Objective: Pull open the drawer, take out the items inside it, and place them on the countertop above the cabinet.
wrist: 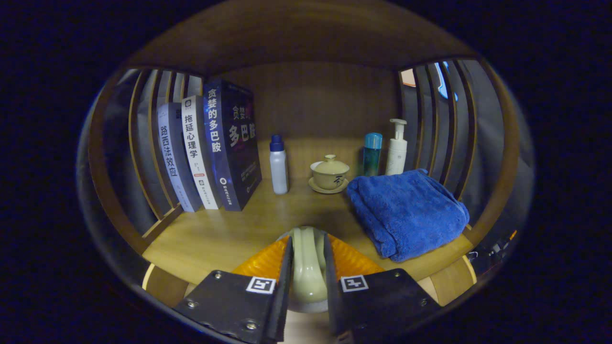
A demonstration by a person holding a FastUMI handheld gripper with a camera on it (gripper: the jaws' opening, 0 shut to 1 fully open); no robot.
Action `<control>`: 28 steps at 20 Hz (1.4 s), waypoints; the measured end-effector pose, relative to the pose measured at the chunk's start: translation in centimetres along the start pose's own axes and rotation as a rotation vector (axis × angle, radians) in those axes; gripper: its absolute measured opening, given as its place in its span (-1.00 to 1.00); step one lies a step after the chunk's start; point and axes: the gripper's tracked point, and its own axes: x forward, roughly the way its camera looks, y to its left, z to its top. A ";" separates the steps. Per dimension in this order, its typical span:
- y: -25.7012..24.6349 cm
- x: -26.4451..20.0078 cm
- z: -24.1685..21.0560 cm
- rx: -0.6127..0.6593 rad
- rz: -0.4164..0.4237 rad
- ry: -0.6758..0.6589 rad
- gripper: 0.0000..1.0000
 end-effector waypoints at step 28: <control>-1.9 -15.5 -7.6 -0.030 -0.031 -0.166 0.91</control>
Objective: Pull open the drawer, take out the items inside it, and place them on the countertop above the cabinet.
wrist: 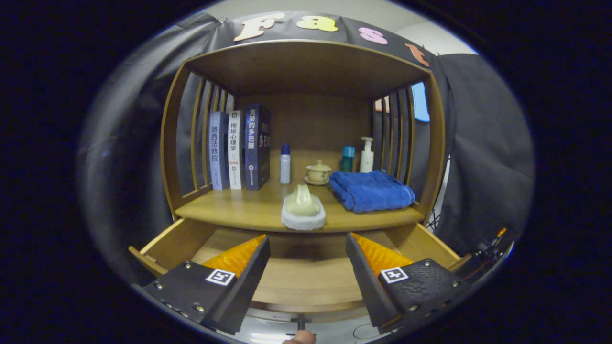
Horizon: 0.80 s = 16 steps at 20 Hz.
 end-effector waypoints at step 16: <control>-0.4 -2.4 -4.1 0.012 -0.009 0.039 0.91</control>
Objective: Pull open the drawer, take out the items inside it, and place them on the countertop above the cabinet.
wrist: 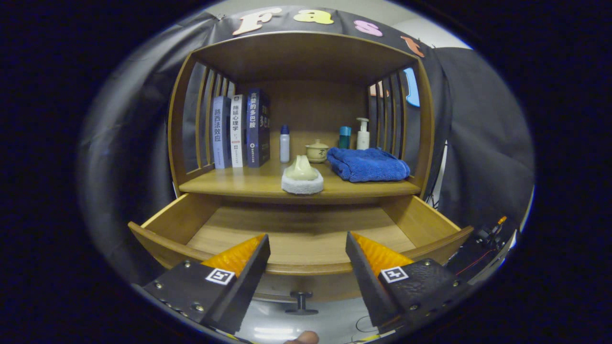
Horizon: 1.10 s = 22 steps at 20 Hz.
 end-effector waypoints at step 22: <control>-0.2 -2.4 -0.1 0.067 0.032 -0.143 0.91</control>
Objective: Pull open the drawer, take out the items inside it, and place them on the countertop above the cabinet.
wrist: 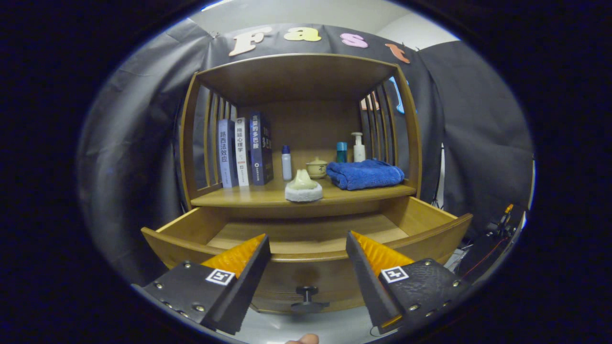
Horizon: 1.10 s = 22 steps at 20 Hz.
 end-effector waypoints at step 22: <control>0.7 -1.3 -2.2 -0.037 0.007 0.068 0.92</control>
